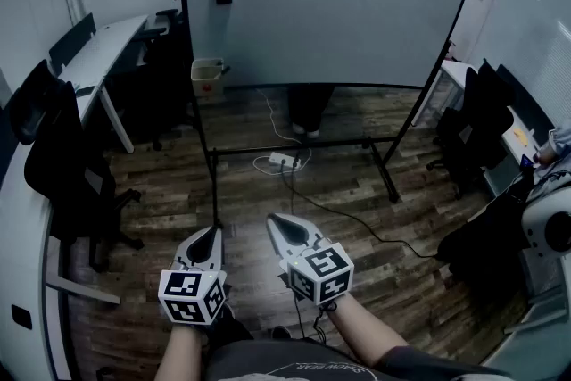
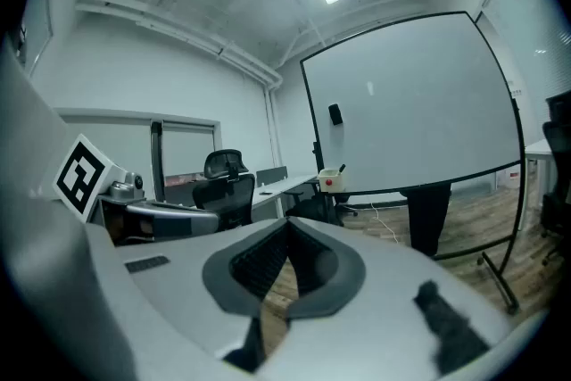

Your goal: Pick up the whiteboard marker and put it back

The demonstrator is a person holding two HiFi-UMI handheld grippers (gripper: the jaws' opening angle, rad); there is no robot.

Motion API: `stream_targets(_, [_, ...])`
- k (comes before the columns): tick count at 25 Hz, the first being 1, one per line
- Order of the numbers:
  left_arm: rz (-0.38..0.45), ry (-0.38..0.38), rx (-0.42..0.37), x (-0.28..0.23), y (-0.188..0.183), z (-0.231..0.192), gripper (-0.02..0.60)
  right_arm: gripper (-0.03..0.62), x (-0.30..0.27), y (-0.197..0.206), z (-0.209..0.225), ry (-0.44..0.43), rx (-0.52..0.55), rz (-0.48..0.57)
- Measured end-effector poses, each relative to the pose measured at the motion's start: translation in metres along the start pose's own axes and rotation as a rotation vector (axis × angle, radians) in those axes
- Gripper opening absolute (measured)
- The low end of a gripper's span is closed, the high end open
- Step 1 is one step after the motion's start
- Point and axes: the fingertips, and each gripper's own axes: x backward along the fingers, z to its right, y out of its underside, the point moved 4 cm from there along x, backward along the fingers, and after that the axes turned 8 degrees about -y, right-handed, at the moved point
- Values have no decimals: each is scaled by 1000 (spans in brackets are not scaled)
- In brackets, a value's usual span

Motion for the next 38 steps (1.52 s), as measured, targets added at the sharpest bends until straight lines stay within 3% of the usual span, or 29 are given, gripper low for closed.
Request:
stream_targets(11, [19, 1, -40, 3, -9, 6, 14, 21, 4, 4, -6, -43, 15, -11])
stream_targets(21, [20, -10, -35, 14, -5, 10, 14, 21, 11, 9, -14, -51, 11, -16])
stream_targets(27, [31, -22, -13, 24, -2, 14, 14, 23, 20, 8, -21, -89, -9, 36])
stream_targets(38, [10, -37, -9, 12, 0, 30, 14, 24, 29, 6, 4, -71, -13, 41])
